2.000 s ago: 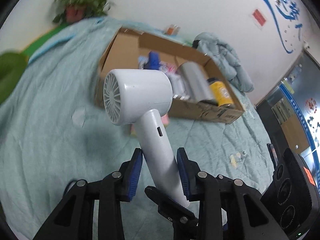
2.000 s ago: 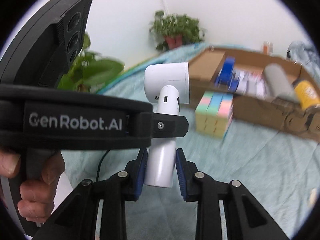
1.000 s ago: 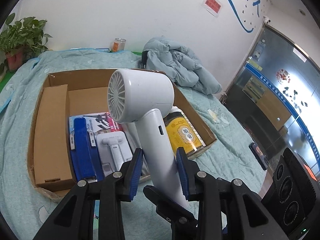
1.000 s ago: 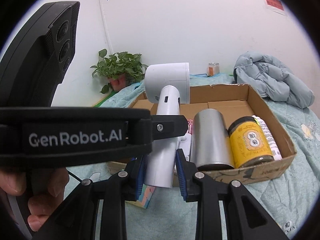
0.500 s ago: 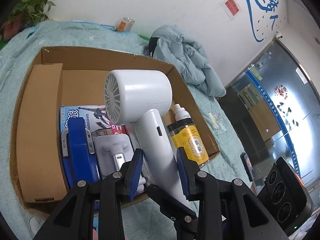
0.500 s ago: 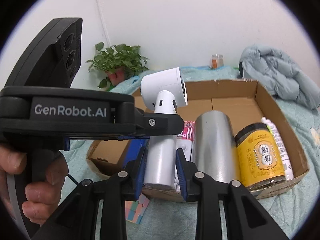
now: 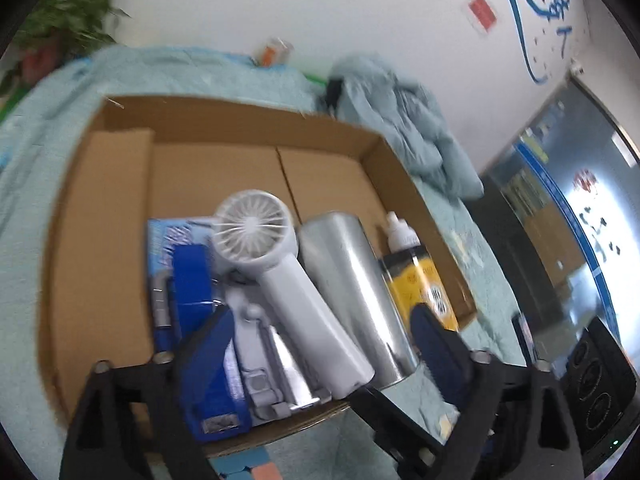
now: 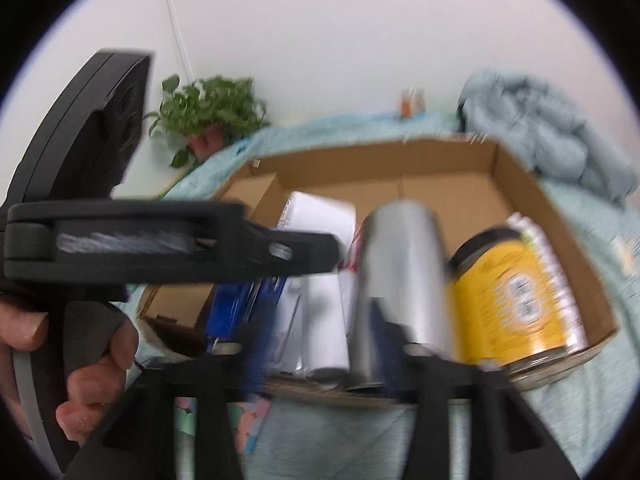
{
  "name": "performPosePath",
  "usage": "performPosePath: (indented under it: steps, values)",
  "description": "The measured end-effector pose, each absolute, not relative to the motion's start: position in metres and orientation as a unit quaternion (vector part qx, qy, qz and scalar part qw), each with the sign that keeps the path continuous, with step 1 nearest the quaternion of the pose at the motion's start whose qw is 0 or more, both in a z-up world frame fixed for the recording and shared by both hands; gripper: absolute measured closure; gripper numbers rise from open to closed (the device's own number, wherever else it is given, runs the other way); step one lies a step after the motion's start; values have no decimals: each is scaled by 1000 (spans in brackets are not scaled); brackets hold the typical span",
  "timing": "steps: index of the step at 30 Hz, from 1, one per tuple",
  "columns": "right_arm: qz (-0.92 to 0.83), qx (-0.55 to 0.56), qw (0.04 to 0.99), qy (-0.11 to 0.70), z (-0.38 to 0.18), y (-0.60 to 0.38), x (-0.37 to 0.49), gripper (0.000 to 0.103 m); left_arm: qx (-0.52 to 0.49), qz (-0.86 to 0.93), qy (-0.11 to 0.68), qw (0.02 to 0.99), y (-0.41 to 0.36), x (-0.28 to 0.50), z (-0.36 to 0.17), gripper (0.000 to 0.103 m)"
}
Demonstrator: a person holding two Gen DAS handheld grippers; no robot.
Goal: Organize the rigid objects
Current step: 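Open the left gripper and move it to the pastel Rubik's cube, then grasp the pastel Rubik's cube with the left gripper and lift it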
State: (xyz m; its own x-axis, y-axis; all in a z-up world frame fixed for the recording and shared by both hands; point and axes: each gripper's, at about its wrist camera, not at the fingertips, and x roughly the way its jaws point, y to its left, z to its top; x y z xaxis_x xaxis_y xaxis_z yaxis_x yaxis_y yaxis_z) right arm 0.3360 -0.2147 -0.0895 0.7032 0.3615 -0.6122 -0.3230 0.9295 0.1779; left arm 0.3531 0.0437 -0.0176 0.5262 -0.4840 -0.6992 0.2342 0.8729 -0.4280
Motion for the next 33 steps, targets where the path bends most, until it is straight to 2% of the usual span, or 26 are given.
performPosePath:
  steps: [1,3,7,17,23,25,30,33]
  values:
    - [185,28,928,321,-85,-218,330,21,-142,-200,423,872,48,344,-11,6]
    - [169,9,942,289,-78,-224,316,21,-123,-177,386,897,55,322,0,1]
    - [164,-14,947,276,-79,-230,300,20,-87,-136,338,927,59,283,4,1]
    - [207,-10,932,297,-96,-233,288,20,-107,-100,346,927,76,229,-21,1]
    - [298,-4,894,334,-113,-226,280,18,-205,-150,418,872,103,239,-68,1]
    - [344,-8,870,353,-123,-219,275,18,-231,-161,449,848,108,246,-87,5]
    - [385,-35,838,385,-144,-191,277,18,-245,-164,492,819,108,255,-118,36]
    - [386,-53,823,414,-159,-174,289,18,-237,-168,496,818,105,254,-121,38]
